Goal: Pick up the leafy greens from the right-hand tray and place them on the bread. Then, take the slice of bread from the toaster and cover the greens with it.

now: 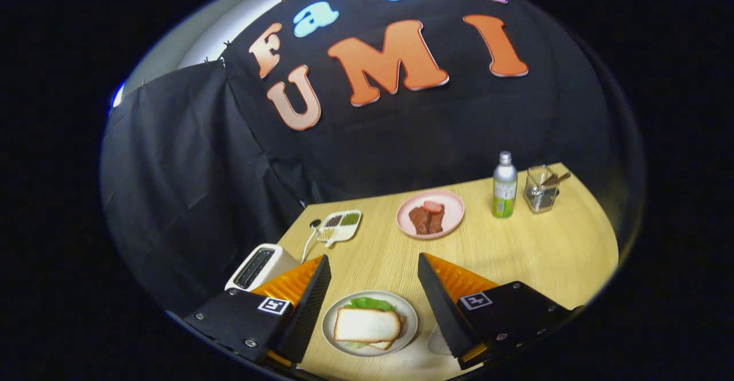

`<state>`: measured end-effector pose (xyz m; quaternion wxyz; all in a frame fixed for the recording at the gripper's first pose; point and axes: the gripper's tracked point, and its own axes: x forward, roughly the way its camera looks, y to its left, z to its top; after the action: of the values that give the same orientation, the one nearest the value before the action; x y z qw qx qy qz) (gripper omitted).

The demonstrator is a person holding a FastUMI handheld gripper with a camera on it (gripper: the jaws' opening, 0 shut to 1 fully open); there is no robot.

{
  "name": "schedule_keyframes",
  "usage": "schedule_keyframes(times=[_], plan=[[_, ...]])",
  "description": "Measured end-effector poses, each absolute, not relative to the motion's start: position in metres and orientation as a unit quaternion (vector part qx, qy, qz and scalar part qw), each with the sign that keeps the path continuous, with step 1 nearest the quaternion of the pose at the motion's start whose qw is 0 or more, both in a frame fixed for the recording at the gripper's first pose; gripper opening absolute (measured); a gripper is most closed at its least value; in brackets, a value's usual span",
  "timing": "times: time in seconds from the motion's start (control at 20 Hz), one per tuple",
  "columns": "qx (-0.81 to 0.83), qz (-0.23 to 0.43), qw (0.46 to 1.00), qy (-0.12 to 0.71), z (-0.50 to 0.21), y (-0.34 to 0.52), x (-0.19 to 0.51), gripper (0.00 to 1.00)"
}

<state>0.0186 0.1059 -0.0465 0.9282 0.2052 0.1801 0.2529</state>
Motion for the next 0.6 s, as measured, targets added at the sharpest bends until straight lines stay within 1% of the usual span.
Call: schedule_keyframes(times=[0.05,0.15,0.35,0.6], plan=[[0.206,0.248,0.935,0.144,-0.019,0.096,0.020,0.96],[0.196,0.231,0.949,0.084,0.020,0.078,0.023,0.98],[0.157,0.195,0.968,0.003,0.071,0.041,0.024,0.98],[0.116,0.132,0.981,-0.078,0.131,0.000,0.026,0.98]])
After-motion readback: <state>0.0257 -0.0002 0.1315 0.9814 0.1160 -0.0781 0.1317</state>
